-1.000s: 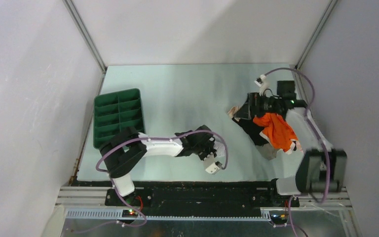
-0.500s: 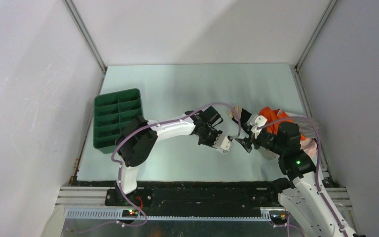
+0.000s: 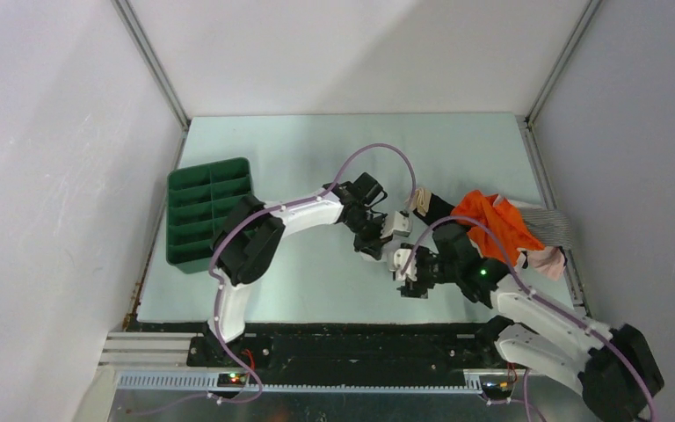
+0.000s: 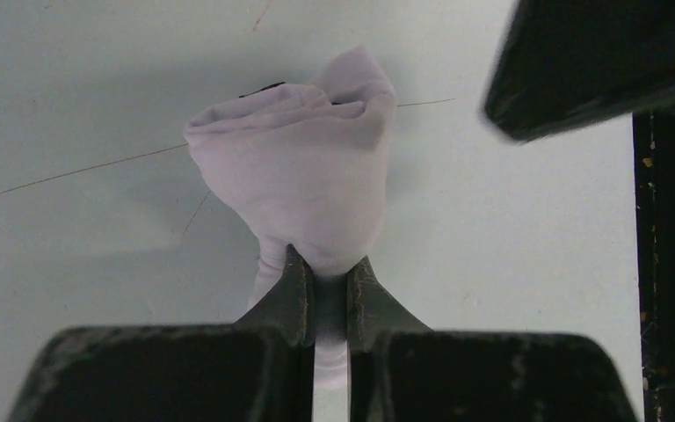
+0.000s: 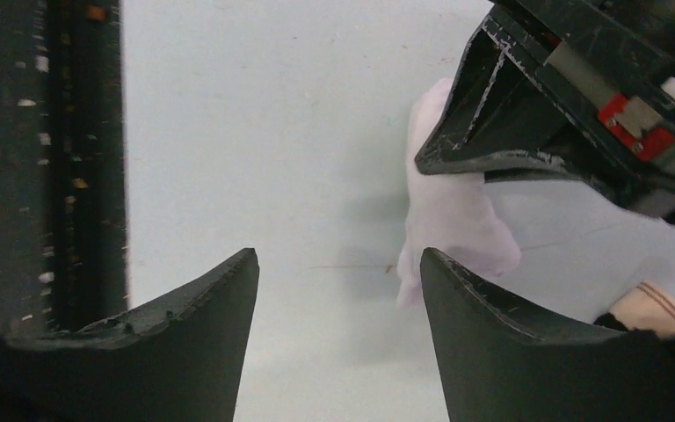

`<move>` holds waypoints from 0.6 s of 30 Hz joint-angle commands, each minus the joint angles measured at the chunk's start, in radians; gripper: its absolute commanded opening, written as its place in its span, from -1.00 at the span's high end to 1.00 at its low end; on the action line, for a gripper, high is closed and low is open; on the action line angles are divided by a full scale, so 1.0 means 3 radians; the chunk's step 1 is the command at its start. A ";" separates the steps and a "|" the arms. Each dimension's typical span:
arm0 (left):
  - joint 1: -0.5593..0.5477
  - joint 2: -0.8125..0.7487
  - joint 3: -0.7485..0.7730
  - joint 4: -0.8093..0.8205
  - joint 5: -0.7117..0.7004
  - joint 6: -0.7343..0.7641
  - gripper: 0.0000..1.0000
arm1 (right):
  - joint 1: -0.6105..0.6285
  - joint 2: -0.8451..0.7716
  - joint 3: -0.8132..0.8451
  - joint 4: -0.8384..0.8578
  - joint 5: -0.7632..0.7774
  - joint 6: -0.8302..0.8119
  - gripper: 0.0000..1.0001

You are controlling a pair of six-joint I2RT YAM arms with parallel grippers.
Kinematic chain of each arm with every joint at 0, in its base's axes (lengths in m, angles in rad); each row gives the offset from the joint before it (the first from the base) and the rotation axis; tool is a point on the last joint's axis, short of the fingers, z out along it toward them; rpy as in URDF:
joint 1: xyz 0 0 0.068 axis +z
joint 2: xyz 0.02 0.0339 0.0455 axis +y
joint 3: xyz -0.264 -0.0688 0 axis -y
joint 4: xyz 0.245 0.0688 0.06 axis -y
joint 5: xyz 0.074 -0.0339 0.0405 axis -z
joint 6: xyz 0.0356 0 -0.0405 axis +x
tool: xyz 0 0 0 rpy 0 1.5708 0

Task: Roll the underwear
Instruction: Roll the underwear to the center of the board.

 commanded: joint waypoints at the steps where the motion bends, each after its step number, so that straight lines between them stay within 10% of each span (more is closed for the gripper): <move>1: -0.0095 0.0410 -0.0251 -0.0779 -0.0050 -0.0253 0.93 | 0.0054 0.0451 -0.0027 0.0847 0.0248 -0.0269 -0.45; 18: 0.0090 0.0572 -0.0005 -0.0967 -0.0014 -0.0170 0.89 | 0.0012 0.1418 0.0008 0.1530 0.0279 -0.1077 -0.41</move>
